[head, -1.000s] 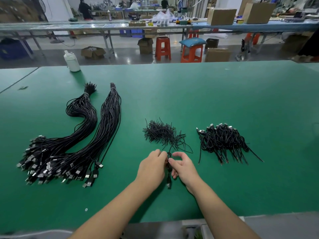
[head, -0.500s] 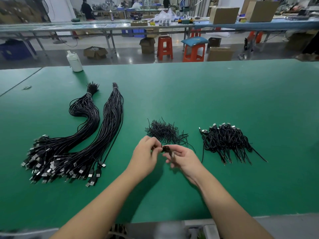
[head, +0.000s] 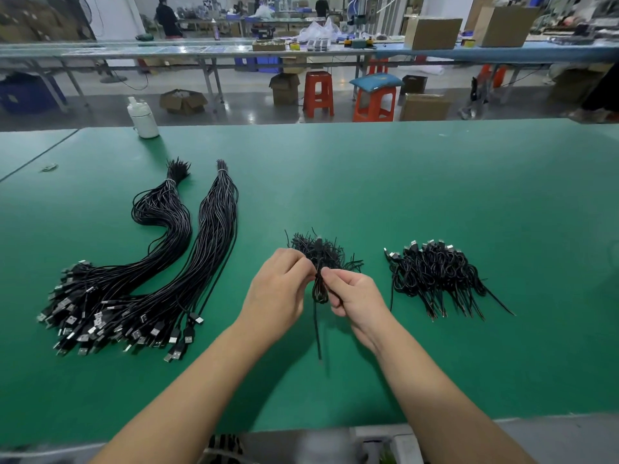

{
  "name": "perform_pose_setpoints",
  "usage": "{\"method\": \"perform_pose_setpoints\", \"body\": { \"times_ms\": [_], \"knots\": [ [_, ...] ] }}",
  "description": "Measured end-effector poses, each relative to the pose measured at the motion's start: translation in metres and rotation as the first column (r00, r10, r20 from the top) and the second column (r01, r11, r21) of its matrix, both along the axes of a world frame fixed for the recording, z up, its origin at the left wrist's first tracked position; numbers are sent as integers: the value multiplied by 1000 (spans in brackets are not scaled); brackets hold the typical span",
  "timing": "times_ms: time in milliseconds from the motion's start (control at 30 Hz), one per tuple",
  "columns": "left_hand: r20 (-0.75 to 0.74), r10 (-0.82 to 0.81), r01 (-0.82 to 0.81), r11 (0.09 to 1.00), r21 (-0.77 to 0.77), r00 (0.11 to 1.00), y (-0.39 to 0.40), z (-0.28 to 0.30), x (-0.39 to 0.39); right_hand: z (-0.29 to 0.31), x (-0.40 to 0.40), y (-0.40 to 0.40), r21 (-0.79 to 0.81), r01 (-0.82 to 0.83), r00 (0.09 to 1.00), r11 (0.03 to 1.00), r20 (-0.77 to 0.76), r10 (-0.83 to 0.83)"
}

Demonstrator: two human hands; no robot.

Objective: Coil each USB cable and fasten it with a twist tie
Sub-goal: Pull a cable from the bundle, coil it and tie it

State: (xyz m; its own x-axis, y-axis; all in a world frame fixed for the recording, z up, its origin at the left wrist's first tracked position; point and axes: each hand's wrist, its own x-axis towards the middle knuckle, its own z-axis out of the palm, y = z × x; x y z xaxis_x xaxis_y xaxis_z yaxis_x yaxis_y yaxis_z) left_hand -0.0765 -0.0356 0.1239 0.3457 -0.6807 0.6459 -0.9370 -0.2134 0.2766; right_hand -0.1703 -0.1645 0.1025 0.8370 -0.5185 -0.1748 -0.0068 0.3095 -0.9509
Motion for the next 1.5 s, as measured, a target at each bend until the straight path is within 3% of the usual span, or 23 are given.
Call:
{"method": "perform_pose_setpoints", "body": {
  "times_ms": [167,267,367,500,633,767,833,900,1000,1133,1233,1333,1400,1433,1500],
  "knots": [
    [59,-82,79,996,43,995,3,-2,1,7,-1,0,-50,16,997,999,-68,-20],
    [-121,-95,96,995,8,988,5,-1,-3,11,-2,3,-72,-35,999,997,-4,35],
    [-314,-16,12,1000,-17,949,6,3,-3,12,-6,4,-27,-172,982,985,69,173],
    [-451,34,-36,999,5,892,7,7,-1,9,-10,3,-186,-190,982,964,-12,191],
    [-346,-12,29,999,46,938,8,6,-2,6,-10,2,-239,-120,989,964,-109,96],
    [71,0,-8,994,112,998,7,1,3,6,-8,9,-111,-103,990,988,-108,91],
    [139,-43,27,993,115,989,7,-1,1,8,-6,10,-47,-63,994,997,-89,58],
    [107,-75,62,990,126,991,7,-4,-2,10,-7,10,-69,-46,995,997,-91,40],
    [-100,-13,27,990,142,995,8,-6,-7,12,-10,8,-36,-91,996,995,-28,90],
    [-386,36,-17,999,51,922,6,-3,-6,15,-14,7,76,-215,972,974,114,206],
    [-498,79,-51,996,70,863,4,0,-6,18,-14,6,72,-193,979,979,84,187],
    [-549,87,-57,996,72,831,2,-1,-8,20,-13,7,-217,-58,995,975,-89,39],
    [-561,69,-50,998,49,825,1,0,-10,19,-12,6,-312,-23,992,950,-128,-18],
    [-528,64,-44,998,50,847,1,1,-10,19,-13,5,-324,-24,991,946,-135,-22],
    [-325,64,-38,996,86,944,2,2,-11,18,-13,5,-326,-61,986,943,-167,6]
  ]
}}
